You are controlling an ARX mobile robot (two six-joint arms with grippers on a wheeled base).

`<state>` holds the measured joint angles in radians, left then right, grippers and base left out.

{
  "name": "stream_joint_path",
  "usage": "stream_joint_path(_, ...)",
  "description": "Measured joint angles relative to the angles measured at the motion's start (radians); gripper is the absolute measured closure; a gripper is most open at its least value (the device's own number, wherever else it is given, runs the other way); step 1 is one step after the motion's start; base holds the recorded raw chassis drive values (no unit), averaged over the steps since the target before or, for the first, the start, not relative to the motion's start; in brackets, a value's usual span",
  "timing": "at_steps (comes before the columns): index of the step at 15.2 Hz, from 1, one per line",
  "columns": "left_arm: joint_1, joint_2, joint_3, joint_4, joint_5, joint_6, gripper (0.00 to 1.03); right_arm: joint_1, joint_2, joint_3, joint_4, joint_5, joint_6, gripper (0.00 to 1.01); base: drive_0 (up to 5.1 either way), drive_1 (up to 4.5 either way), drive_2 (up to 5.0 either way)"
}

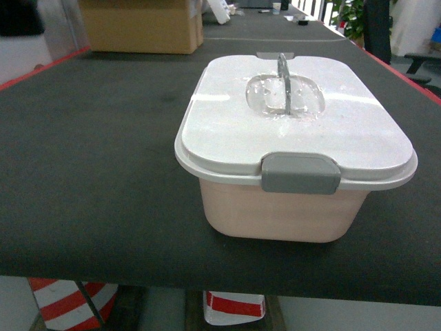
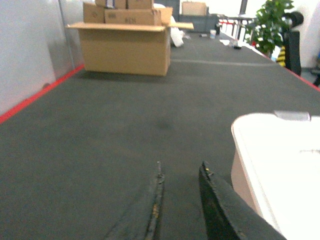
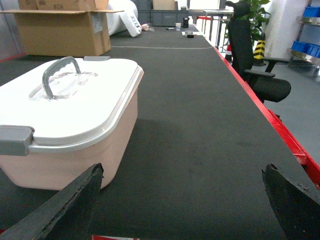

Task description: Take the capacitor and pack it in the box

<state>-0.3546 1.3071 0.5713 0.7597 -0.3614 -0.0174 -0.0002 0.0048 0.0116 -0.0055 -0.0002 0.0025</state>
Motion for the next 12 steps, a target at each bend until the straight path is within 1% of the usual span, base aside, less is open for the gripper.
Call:
stream_joint_path(1, 0.025, -0.035, -0.077, 0.01, 0.038, 0.0, 0.93, 0.0, 0.0, 0.0, 0.0, 0.0, 0.0, 0.03, 0.0, 0.0, 0.0)
stream_joint_path(2, 0.049, -0.069, -0.129, 0.018, 0.061, 0.0, 1.01, 0.0, 0.0, 0.0, 0.0, 0.0, 0.0, 0.03, 0.0, 0.0, 0.0)
stream_joint_path(3, 0.085, -0.124, -0.187, 0.031, 0.088, 0.001, 1.01, 0.0, 0.0, 0.0, 0.0, 0.0, 0.0, 0.03, 0.0, 0.0, 0.0)
stream_joint_path(5, 0.134, -0.209, -0.266, 0.035, 0.127, 0.001, 1.01, 0.0, 0.0, 0.0, 0.0, 0.0, 0.0, 0.03, 0.0, 0.0, 0.0)
stream_joint_path(7, 0.168, -0.276, -0.337, 0.025, 0.175, 0.001, 1.01, 0.0, 0.0, 0.0, 0.0, 0.0, 0.0, 0.03, 0.0, 0.0, 0.0)
stream_joint_path(10, 0.212, -0.374, -0.402, -0.002, 0.215, 0.001, 1.01, 0.0, 0.0, 0.0, 0.0, 0.0, 0.0, 0.03, 0.0, 0.0, 0.0)
stream_joint_path(12, 0.244, -0.46, -0.448, -0.045, 0.245, 0.001, 1.01, 0.0, 0.0, 0.0, 0.0, 0.0, 0.0, 0.03, 0.0, 0.0, 0.0)
